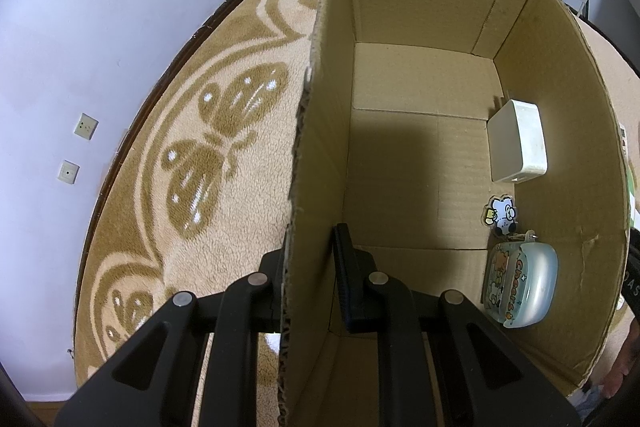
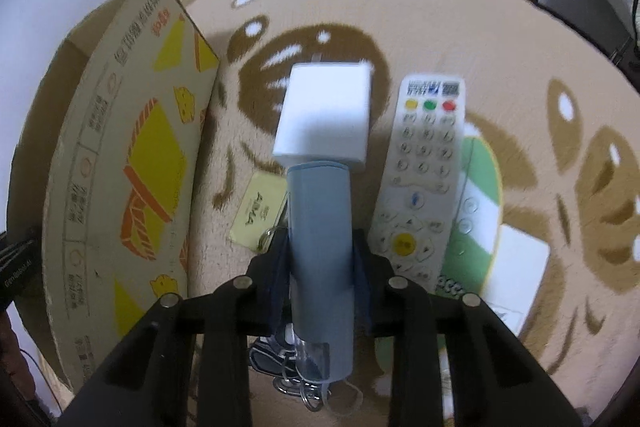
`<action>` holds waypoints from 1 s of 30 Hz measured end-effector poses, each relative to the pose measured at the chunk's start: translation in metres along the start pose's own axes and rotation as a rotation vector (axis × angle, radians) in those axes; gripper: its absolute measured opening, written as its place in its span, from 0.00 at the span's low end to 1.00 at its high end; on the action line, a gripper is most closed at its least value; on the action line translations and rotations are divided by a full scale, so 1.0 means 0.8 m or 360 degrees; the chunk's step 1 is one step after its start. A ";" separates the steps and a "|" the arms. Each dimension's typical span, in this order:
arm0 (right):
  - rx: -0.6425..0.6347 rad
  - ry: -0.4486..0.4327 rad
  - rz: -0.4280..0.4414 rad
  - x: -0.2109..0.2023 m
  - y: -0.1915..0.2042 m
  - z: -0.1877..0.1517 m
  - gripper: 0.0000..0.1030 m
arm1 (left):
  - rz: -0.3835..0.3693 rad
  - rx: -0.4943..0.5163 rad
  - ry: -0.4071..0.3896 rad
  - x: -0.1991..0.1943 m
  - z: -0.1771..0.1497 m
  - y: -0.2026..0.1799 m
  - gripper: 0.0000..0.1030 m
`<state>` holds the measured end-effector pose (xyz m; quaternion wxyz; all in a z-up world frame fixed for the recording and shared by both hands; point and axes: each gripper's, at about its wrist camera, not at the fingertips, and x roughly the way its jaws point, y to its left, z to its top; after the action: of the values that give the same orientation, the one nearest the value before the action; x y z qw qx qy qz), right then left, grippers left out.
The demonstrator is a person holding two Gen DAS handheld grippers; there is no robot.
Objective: Organize rigid objects
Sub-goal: 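Grasp the light-blue cylindrical power bank with the right tool and lift, then carry the light-blue power bank into the box with the right tool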
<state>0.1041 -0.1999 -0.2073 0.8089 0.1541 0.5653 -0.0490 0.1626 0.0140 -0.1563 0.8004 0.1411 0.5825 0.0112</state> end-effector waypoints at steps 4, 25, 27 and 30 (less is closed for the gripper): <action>-0.0021 -0.0082 -0.0026 -0.019 -0.001 0.009 0.30 | -0.0006 -0.0005 0.0003 0.000 0.000 0.001 0.15; -0.0220 -0.0530 0.0111 -0.166 0.076 0.037 0.28 | -0.0005 -0.0013 0.0011 -0.004 0.000 0.000 0.14; -0.0261 -0.0584 0.0145 -0.178 0.087 0.040 0.28 | -0.0009 -0.0017 0.0013 -0.004 0.001 0.001 0.14; -0.0300 -0.0674 0.0214 -0.194 0.099 0.041 0.28 | -0.0013 -0.0020 0.0014 -0.005 0.001 0.001 0.14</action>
<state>0.0985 -0.1494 -0.0376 0.9216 0.1016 0.3736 0.0265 0.1623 0.0140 -0.1524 0.7987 0.1337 0.5866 0.0122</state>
